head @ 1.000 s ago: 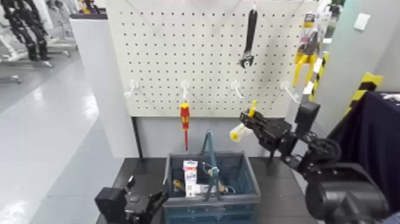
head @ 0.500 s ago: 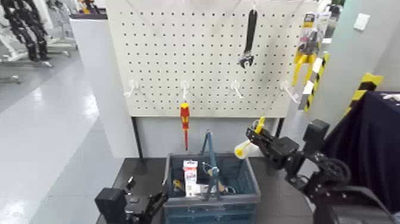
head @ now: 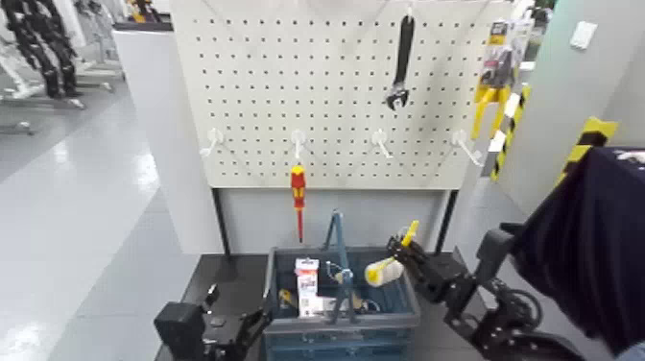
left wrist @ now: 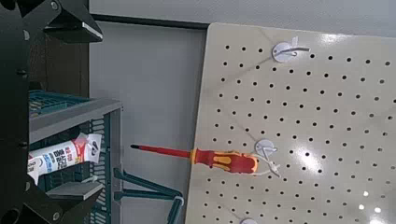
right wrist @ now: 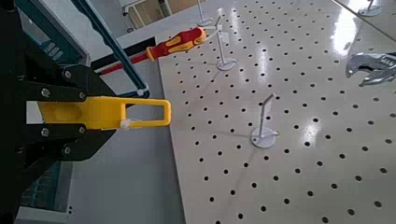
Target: Put the yellow roller into the crate.
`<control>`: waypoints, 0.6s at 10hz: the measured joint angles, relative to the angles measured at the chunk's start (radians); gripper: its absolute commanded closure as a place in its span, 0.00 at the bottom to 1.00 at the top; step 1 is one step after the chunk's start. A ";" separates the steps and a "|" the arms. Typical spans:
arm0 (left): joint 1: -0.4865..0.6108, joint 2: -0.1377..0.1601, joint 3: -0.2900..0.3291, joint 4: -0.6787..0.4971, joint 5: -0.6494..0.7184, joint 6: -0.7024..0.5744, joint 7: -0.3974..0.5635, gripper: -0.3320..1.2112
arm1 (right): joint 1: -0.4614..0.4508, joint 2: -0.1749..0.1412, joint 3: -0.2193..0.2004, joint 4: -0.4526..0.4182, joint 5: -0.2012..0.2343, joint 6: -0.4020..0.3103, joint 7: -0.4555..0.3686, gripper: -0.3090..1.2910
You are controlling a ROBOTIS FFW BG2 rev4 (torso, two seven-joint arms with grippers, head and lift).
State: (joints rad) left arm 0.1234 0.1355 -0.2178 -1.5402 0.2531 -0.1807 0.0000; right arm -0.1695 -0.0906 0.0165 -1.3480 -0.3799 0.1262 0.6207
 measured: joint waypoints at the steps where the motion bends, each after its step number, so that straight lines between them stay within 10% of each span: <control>1: 0.000 -0.001 0.000 0.000 0.000 0.000 0.000 0.33 | -0.007 0.001 0.017 0.025 0.001 -0.004 -0.019 0.96; 6: -0.002 0.001 -0.003 0.003 0.000 -0.002 0.000 0.33 | -0.039 0.012 0.065 0.115 0.039 -0.003 -0.038 0.82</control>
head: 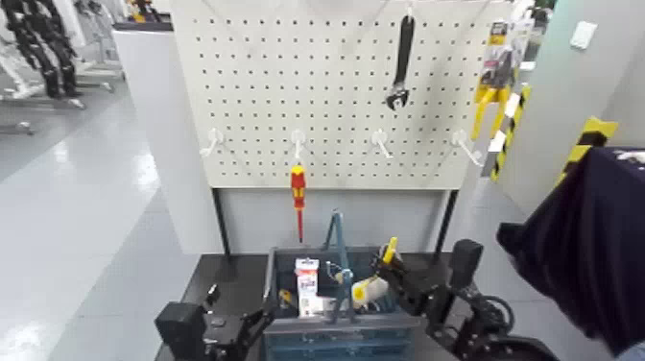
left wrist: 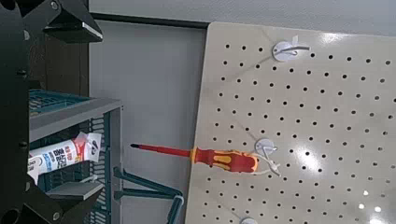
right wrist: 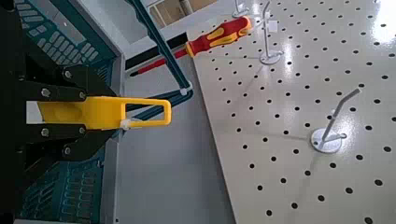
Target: Put the yellow roller into the crate.
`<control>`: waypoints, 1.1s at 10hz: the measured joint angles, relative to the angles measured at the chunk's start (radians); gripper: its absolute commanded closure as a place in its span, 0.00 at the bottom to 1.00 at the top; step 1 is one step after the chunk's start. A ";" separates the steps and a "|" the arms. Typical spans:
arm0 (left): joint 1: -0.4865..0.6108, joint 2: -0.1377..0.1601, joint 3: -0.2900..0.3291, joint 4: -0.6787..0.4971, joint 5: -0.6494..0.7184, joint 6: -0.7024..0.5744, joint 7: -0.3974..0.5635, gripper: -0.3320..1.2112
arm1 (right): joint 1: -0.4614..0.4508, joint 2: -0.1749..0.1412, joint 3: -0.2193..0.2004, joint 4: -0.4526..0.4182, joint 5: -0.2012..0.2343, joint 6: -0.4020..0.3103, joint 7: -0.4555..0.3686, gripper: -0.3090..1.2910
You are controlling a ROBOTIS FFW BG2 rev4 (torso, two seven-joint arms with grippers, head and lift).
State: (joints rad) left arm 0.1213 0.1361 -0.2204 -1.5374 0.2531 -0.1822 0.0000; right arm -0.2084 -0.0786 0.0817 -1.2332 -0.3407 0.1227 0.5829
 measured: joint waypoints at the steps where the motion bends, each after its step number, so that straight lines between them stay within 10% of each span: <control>1: -0.001 0.002 -0.001 0.000 0.001 -0.001 0.000 0.33 | -0.002 0.000 0.005 0.003 -0.001 0.000 0.000 0.81; 4: -0.005 0.006 -0.004 0.001 0.003 -0.005 -0.001 0.33 | -0.005 -0.001 0.010 -0.006 -0.010 0.004 0.003 0.21; 11: -0.017 0.022 -0.022 0.003 0.013 -0.008 -0.001 0.33 | 0.012 -0.011 -0.004 -0.078 0.023 0.010 -0.006 0.21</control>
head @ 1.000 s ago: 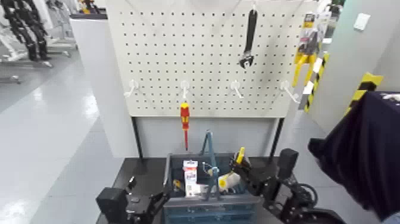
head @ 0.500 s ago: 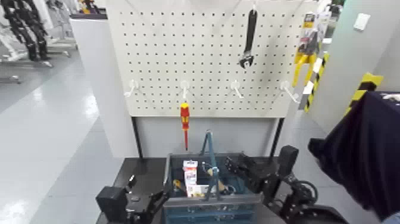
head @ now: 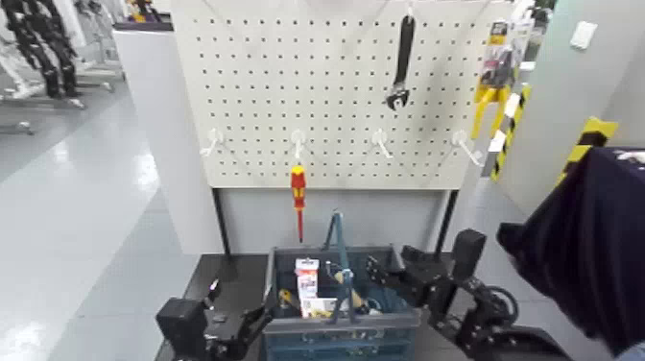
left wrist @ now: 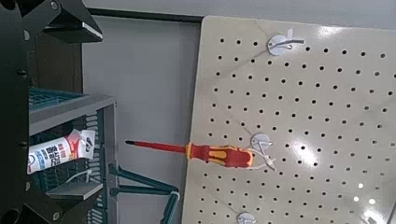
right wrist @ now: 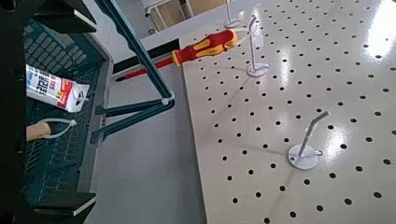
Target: Put the yellow roller into the crate.
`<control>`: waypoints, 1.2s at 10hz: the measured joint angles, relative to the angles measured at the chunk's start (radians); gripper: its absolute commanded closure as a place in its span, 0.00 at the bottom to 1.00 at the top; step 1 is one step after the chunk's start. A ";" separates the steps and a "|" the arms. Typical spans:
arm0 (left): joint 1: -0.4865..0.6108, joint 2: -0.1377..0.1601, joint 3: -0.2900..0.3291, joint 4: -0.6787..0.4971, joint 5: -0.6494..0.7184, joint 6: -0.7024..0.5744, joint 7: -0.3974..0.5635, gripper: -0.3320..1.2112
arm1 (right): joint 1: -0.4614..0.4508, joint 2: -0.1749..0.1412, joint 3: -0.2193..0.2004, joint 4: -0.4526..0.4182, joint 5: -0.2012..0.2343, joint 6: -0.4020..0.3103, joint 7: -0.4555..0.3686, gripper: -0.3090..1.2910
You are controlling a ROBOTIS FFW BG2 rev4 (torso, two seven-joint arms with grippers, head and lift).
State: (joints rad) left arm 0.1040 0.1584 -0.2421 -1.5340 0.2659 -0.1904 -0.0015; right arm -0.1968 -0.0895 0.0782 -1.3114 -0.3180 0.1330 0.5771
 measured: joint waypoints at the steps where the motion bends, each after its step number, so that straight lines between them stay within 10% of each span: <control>1: -0.003 0.003 -0.004 -0.001 0.001 0.002 0.000 0.33 | 0.018 -0.002 -0.004 -0.030 0.009 -0.005 -0.028 0.21; 12: -0.015 0.021 -0.020 -0.011 0.010 0.009 -0.003 0.33 | 0.393 0.020 -0.079 -0.475 0.190 -0.090 -0.375 0.22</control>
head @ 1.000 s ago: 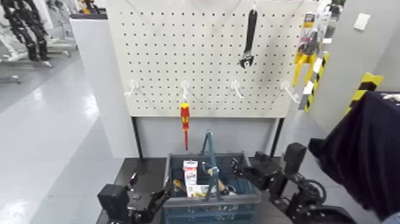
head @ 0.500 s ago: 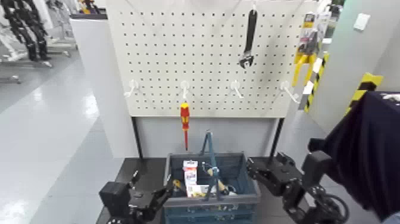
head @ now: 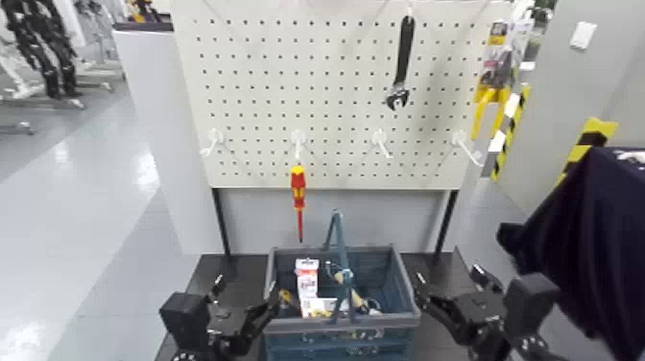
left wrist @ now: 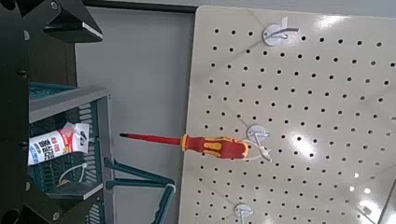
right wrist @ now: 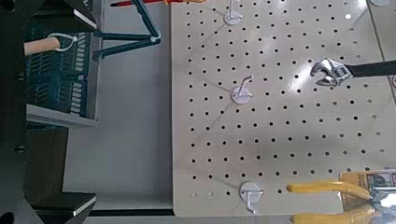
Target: Put the yellow roller into the crate.
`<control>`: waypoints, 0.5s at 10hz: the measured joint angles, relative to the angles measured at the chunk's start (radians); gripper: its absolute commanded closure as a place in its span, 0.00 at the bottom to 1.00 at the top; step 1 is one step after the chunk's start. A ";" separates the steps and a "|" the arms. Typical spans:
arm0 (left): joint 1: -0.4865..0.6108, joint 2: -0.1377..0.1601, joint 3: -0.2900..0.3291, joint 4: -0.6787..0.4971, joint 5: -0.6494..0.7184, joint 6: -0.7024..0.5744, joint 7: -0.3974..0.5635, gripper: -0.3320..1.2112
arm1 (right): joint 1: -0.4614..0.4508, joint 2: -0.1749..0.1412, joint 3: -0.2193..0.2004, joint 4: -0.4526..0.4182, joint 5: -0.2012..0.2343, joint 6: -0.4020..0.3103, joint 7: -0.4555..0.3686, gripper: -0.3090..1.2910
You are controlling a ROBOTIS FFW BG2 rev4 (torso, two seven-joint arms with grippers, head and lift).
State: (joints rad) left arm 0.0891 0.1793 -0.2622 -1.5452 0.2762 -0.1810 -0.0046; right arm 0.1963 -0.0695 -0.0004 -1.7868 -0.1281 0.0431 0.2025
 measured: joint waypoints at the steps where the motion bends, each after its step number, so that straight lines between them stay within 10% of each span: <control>1: 0.001 0.000 0.002 -0.001 0.000 0.000 0.000 0.33 | 0.031 0.003 -0.002 -0.014 0.016 -0.015 -0.021 0.23; 5: 0.003 0.002 0.004 -0.006 0.000 0.003 0.000 0.33 | 0.114 0.028 -0.012 -0.032 0.084 -0.095 -0.070 0.23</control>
State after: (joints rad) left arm 0.0918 0.1809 -0.2580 -1.5508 0.2762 -0.1777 -0.0046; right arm 0.3103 -0.0418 -0.0127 -1.8187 -0.0442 -0.0521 0.1322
